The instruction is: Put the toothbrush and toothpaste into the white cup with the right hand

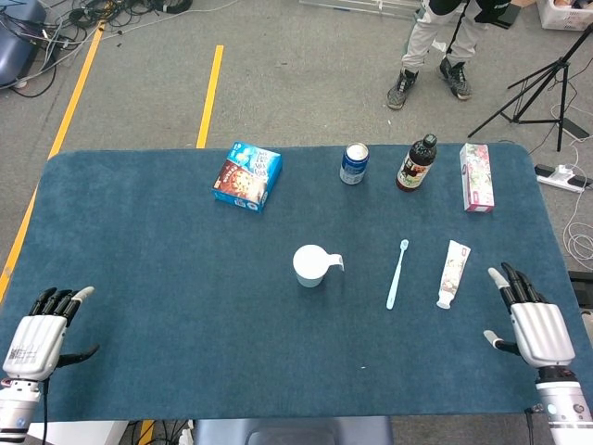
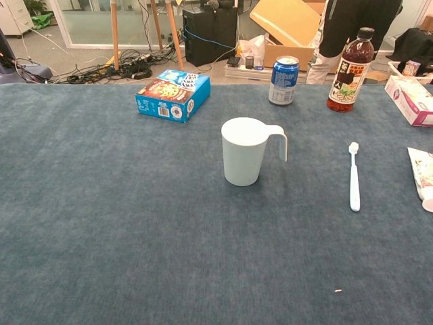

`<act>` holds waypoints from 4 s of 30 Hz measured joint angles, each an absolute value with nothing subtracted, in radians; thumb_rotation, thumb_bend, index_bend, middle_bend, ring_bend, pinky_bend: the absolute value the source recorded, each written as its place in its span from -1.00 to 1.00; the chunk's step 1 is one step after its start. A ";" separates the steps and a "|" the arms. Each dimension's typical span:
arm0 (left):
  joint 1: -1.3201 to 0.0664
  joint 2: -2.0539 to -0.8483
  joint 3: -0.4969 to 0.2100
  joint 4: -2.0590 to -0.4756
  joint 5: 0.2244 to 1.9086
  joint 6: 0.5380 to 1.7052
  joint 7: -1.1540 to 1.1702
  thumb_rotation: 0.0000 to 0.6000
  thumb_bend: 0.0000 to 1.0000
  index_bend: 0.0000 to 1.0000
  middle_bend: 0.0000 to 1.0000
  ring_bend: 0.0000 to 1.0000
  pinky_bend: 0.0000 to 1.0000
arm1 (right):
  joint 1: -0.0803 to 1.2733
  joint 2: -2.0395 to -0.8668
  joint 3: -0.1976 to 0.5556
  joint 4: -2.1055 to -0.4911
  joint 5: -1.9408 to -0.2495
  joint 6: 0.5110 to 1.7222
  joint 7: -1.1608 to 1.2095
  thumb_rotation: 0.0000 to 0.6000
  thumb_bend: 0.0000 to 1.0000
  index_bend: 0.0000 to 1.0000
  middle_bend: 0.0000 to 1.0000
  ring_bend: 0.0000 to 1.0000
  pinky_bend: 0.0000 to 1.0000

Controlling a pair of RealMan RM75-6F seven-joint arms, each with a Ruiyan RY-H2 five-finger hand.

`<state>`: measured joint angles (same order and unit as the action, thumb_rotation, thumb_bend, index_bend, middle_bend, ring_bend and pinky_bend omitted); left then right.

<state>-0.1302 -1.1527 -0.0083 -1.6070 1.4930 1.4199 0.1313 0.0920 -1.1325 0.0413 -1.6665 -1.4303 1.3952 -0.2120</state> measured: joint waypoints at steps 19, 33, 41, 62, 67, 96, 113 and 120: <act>-0.131 -1.149 -0.013 -1.608 1.484 1.415 0.124 1.00 -1.00 -0.69 -0.51 -0.64 -0.75 | 0.196 -1.057 0.082 -1.731 -1.583 1.392 -0.254 1.00 -0.84 -0.64 0.34 0.52 0.76; -0.129 -1.135 -0.021 -1.611 1.471 1.415 0.109 1.00 -1.00 -0.69 -0.51 -0.64 -0.75 | 0.431 -1.003 0.187 -1.857 -1.461 1.107 -0.379 1.00 -0.84 -0.49 0.95 1.00 1.00; -0.123 -1.118 -0.027 -1.619 1.461 1.422 0.094 1.00 -1.00 -0.69 -0.51 -0.64 -0.75 | 0.542 -1.042 0.214 -1.863 -1.347 0.982 -0.482 1.00 -0.84 -0.48 0.98 1.00 1.00; -0.123 -1.107 -0.042 -1.622 1.405 1.400 0.117 1.00 -1.00 -0.05 -0.51 -0.64 -0.74 | 0.739 -1.198 0.189 -1.772 -1.219 0.840 -0.599 1.00 -0.70 -0.33 0.99 1.00 1.00; -0.122 -1.103 -0.047 -1.625 1.388 1.397 0.124 1.00 -1.00 0.04 -0.51 -0.64 -0.74 | 0.782 -1.237 0.183 -1.740 -1.178 0.819 -0.620 1.00 -0.65 -0.30 0.99 1.00 1.00; -0.118 -1.079 -0.051 -1.633 1.352 1.375 0.113 1.00 -1.00 0.16 -0.51 -0.64 -0.74 | 0.941 -1.403 0.139 -1.577 -1.047 0.772 -0.639 1.00 -0.59 -0.21 0.99 1.00 1.00; -0.112 -1.072 -0.049 -1.632 1.363 1.384 0.095 1.00 -1.00 0.16 -0.51 -0.64 -0.74 | 0.975 -1.448 0.106 -1.534 -1.036 0.774 -0.623 1.00 -0.46 -0.08 1.00 1.00 1.00; -0.107 -1.070 -0.046 -1.632 1.368 1.389 0.090 1.00 -1.00 0.16 -0.51 -0.64 -0.74 | 0.982 -1.463 0.097 -1.518 -1.033 0.784 -0.624 1.00 -0.40 0.01 1.00 1.00 1.00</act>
<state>-0.1075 -1.0695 -0.0463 -1.6324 1.3676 1.3894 0.0898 0.9817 -1.4626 0.0968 -1.5179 -1.0330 0.7843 -0.6239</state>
